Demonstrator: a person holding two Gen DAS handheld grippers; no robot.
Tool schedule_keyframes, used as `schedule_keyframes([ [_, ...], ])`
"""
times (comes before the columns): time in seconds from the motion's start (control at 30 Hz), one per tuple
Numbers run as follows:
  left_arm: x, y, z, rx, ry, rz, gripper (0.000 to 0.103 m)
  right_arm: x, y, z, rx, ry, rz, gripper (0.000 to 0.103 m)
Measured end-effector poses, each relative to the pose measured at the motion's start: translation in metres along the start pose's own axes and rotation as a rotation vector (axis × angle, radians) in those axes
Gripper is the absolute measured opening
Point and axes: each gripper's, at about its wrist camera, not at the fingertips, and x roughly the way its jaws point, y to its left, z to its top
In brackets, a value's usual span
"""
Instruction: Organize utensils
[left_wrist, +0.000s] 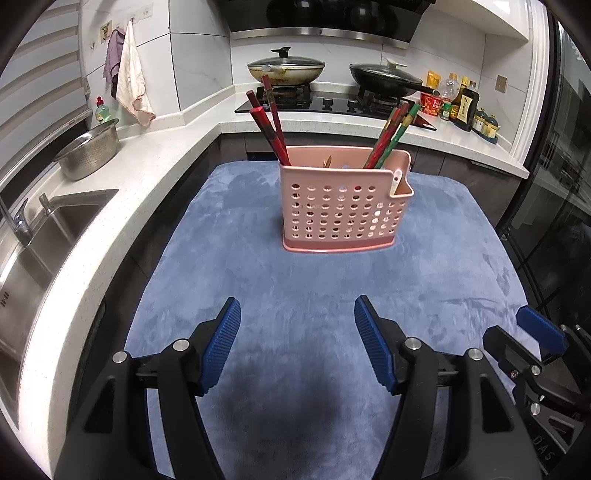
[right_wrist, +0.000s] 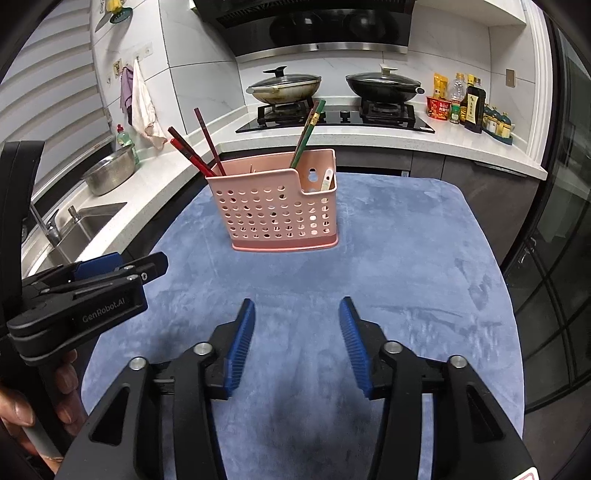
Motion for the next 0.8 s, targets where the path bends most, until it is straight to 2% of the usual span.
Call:
schedule_keyframes([
  [0.17,-0.002,-0.003,-0.007,0.012,0.007,0.003,0.064,-0.001,-0.001,-0.004,0.005,0.007,-0.012,0.052],
  [0.3,-0.004,-0.006,-0.011,0.019,0.003,0.011,0.073,-0.003,0.000,-0.005,0.002,0.003,-0.023,0.057],
  [0.57,-0.004,-0.006,-0.014,0.022,0.009,0.027,0.083,-0.004,0.001,-0.006,0.002,-0.001,-0.031,0.060],
  [0.8,0.001,-0.004,-0.016,0.021,0.027,0.031,0.092,0.000,-0.001,-0.005,0.002,0.015,-0.039,0.073],
])
